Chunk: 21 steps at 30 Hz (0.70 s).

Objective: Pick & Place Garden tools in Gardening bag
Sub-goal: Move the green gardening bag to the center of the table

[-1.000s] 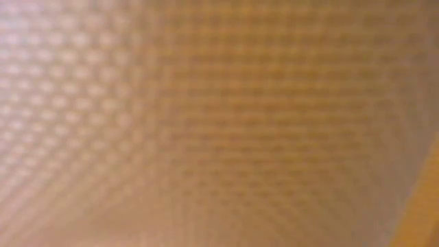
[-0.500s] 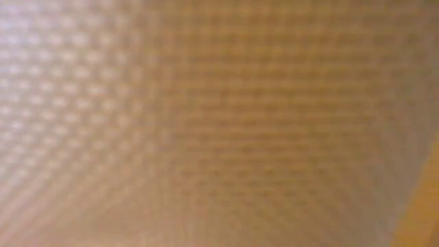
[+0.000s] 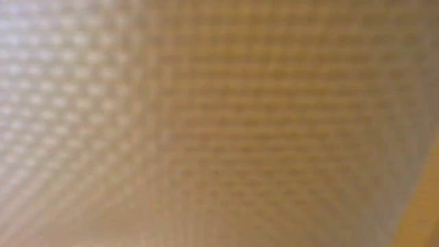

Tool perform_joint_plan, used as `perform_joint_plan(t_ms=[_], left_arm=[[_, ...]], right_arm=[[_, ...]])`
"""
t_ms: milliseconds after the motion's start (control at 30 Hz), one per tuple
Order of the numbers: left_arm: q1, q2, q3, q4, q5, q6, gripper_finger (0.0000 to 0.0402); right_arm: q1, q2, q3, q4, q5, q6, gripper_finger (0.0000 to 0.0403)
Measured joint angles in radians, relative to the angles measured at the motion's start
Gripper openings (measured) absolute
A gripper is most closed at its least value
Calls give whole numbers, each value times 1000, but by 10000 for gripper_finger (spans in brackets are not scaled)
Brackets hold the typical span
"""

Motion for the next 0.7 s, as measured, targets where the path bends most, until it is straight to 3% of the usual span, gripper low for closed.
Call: perform_joint_plan(t_ms=[533,700], left_arm=[[1,17,0,-7,-5,-109,209],[13,55,-1,20,45,-131,209]], right_arm=[[0,0,0,0,0,0,160],[0,0,0,0,0,0,160]])
